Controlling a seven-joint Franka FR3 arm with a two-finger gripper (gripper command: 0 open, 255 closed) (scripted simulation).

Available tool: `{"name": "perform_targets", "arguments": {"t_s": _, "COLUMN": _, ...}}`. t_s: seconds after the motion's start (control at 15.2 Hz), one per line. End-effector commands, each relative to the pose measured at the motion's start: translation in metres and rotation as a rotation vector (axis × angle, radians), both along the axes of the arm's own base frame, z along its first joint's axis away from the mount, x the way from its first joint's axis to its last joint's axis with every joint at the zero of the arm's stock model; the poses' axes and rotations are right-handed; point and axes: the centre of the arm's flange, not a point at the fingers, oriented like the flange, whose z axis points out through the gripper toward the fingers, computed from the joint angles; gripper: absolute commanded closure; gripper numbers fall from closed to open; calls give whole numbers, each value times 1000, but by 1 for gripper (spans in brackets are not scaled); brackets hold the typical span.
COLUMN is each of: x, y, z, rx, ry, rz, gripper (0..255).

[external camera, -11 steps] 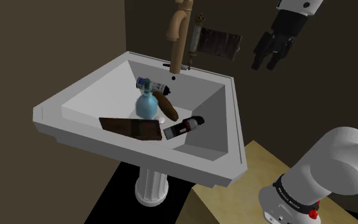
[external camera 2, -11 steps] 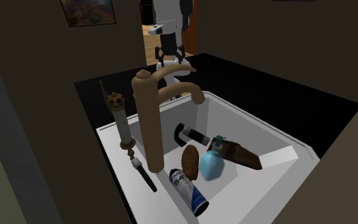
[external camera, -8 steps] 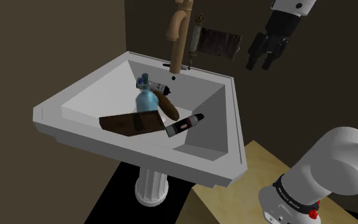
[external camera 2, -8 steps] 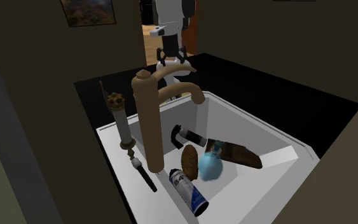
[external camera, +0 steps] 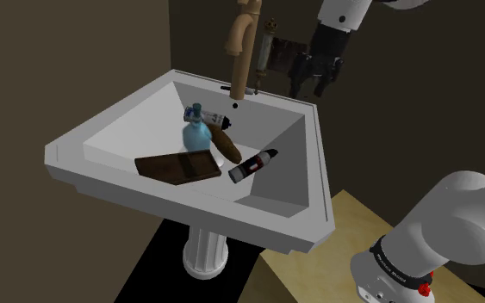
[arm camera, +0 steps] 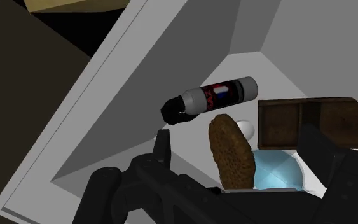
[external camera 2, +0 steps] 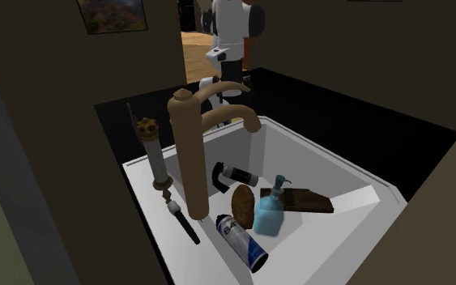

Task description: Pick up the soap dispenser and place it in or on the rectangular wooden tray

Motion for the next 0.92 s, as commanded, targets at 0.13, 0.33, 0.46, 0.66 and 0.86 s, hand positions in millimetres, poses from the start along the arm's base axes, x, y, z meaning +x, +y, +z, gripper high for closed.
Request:
{"name": "perform_targets", "arguments": {"t_s": 0.13, "x": 39, "y": 31, "z": -20, "rx": -16, "ry": -11, "rz": -9, "gripper": 0}}
{"name": "perform_targets", "arguments": {"t_s": 0.33, "x": 69, "y": 53, "z": -34, "rx": -29, "ry": -18, "rz": -16, "gripper": 0}}
{"name": "perform_targets", "arguments": {"t_s": 0.46, "x": 89, "y": 68, "z": -43, "rx": -38, "ry": -23, "rz": -20, "gripper": 0}}
{"name": "perform_targets", "arguments": {"t_s": 0.66, "x": 119, "y": 90, "z": -58, "rx": -51, "ry": -30, "rz": -26, "gripper": 0}}
{"name": "perform_targets", "arguments": {"t_s": 0.86, "x": 150, "y": 112, "z": -72, "rx": -64, "ry": -37, "rz": -33, "gripper": 0}}
